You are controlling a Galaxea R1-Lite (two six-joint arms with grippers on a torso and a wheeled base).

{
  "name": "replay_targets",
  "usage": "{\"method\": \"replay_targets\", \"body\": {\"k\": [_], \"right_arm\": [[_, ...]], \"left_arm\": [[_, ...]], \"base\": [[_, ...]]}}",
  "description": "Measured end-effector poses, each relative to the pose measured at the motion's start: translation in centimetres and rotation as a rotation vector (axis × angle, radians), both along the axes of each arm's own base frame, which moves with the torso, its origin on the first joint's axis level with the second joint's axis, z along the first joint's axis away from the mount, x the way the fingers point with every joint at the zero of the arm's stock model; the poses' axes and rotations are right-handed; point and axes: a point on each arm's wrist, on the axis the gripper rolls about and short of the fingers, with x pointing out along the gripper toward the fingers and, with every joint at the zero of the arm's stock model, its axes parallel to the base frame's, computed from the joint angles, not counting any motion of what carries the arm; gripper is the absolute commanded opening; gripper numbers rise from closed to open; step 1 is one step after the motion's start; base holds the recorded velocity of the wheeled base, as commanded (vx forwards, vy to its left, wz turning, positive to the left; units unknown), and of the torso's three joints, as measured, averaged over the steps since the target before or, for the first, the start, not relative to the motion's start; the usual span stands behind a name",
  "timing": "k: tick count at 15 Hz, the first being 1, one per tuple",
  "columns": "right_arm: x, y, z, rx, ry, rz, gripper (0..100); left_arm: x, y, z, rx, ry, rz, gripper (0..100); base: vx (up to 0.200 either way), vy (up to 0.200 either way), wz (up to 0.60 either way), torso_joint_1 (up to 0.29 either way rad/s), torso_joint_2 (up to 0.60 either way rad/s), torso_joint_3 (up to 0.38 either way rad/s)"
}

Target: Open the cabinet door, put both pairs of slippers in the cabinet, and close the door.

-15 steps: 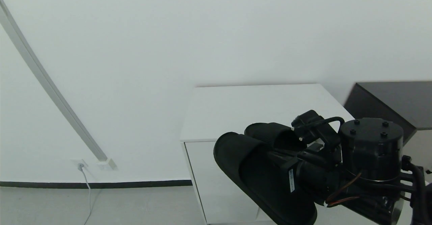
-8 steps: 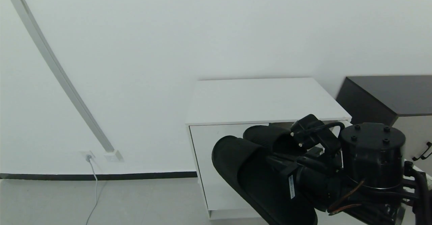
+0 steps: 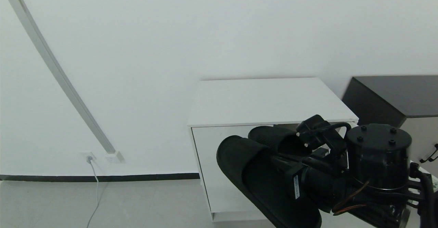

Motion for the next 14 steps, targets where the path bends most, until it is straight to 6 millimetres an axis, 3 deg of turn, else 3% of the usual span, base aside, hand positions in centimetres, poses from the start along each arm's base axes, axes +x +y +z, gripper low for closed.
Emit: {"method": "replay_targets", "body": {"k": [14], "right_arm": [[-0.08,-0.06,-0.22,-0.005,0.004,0.001,0]], "left_arm": [[0.0,0.0,0.0,0.001,0.0,-0.001,0]], "base": [[0.0,-0.2,0.0,0.001,0.0,0.002]]}}
